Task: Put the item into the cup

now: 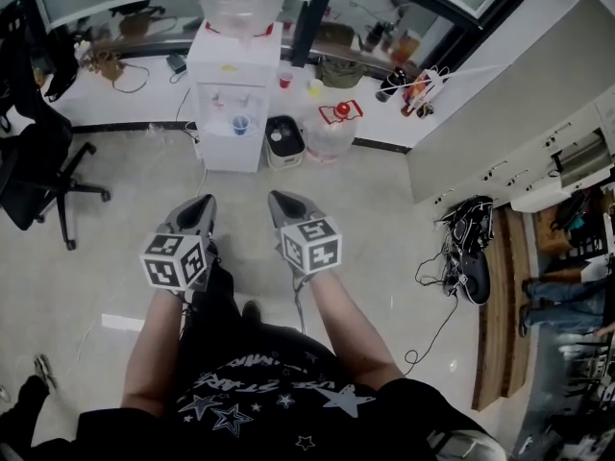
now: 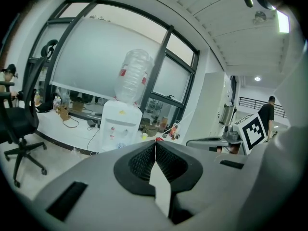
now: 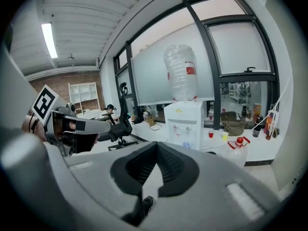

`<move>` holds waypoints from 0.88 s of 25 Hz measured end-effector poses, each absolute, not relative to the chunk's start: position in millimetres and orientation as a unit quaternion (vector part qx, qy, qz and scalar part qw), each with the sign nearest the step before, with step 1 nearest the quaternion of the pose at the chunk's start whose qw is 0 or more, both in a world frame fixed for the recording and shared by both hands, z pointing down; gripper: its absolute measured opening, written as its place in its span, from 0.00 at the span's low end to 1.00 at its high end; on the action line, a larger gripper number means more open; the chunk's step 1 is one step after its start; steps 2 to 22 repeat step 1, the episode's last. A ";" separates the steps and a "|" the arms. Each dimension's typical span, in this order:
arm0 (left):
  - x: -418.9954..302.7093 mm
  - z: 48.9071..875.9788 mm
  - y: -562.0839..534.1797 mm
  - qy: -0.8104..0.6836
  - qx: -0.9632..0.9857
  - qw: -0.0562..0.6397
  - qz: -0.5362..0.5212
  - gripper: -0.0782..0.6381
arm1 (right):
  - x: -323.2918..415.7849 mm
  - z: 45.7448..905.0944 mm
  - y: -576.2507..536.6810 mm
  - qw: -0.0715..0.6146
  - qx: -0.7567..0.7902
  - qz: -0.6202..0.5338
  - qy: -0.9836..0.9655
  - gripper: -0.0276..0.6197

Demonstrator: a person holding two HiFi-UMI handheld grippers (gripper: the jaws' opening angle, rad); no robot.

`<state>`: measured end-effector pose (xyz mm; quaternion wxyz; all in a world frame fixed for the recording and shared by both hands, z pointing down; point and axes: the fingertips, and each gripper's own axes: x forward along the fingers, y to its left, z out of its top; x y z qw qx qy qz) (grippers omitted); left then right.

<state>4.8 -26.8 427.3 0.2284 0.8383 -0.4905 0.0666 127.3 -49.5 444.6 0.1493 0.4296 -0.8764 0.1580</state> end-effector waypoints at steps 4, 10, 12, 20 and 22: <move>2.1 428.1 -25.9 -0.491 0.838 0.229 0.066 0.12 | 124.9 445.5 -48.5 0.150 0.429 0.158 -0.876 0.04; 2.1 428.1 -25.9 -0.491 0.838 0.229 0.066 0.12 | 124.9 445.5 -48.5 0.150 0.429 0.158 -0.876 0.04; 2.1 428.1 -25.9 -0.491 0.838 0.229 0.066 0.12 | 124.9 445.5 -48.5 0.150 0.429 0.158 -0.876 0.04; 2.1 428.1 -25.9 -0.491 0.838 0.229 0.066 0.12 | 124.9 445.5 -48.5 0.150 0.429 0.158 -0.876 0.04; 2.1 428.1 -25.9 -0.491 0.838 0.229 0.066 0.12 | 124.9 445.5 -48.5 0.150 0.429 0.158 -0.876 0.04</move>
